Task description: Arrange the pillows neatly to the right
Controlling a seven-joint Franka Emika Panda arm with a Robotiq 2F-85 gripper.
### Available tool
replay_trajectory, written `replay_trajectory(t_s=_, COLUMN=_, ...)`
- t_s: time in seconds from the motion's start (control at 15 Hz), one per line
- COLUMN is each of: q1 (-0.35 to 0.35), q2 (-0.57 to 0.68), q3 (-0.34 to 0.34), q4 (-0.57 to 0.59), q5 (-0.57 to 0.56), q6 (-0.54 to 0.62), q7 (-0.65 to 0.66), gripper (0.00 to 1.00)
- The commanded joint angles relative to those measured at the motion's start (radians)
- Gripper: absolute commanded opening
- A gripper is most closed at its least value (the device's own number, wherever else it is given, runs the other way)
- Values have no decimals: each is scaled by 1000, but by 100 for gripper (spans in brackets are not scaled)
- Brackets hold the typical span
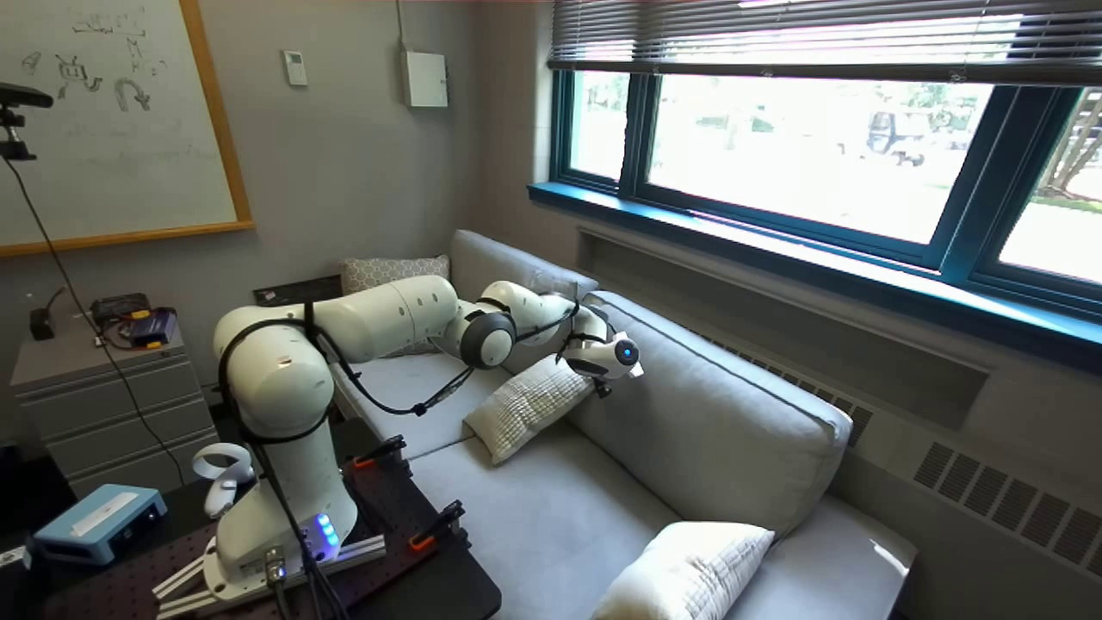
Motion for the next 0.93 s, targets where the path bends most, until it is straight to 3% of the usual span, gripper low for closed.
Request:
replay_trajectory(t_s=0.0, q1=31, q2=-11, q3=-43, q4=-48, q5=112, q6=-9, q7=0, gripper=100)
replay_trajectory(t_s=0.33, q1=105, q2=-29, q3=-142, q4=-170, q5=199, q6=-24, q7=0, gripper=100)
replay_trajectory(t_s=0.6, q1=162, q2=-3, q3=-220, q4=-185, q5=205, q6=-110, q7=0, gripper=100)
replay_trajectory(t_s=0.87, q1=179, q2=-1, q3=-232, q4=-168, q5=179, q6=-167, q7=0, gripper=100)
